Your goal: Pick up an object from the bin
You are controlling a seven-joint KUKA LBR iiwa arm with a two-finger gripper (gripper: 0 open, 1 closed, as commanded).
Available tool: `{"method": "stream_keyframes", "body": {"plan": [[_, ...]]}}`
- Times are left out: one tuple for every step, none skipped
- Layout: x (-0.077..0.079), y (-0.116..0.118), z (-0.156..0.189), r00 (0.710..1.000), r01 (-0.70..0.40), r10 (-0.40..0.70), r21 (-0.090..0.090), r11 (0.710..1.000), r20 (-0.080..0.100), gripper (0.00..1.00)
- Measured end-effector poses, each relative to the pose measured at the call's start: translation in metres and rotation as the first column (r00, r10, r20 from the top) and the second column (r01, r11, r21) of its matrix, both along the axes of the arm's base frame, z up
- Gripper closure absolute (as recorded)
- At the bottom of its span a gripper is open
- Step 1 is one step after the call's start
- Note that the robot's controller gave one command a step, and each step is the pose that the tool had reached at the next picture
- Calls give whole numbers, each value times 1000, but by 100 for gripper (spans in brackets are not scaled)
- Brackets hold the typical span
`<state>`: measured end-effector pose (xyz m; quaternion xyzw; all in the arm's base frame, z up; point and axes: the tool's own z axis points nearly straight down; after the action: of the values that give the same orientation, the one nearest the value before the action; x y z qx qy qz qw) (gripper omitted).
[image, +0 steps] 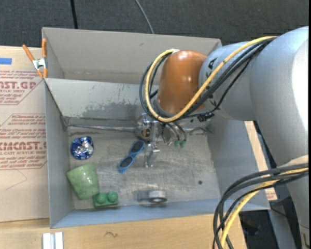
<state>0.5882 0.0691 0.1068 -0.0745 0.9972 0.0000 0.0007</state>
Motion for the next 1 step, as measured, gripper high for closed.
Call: {"method": "stream_keyframes", "body": {"plan": [[0, 9, -35, 999, 52, -52, 2, 999, 6, 0]]}}
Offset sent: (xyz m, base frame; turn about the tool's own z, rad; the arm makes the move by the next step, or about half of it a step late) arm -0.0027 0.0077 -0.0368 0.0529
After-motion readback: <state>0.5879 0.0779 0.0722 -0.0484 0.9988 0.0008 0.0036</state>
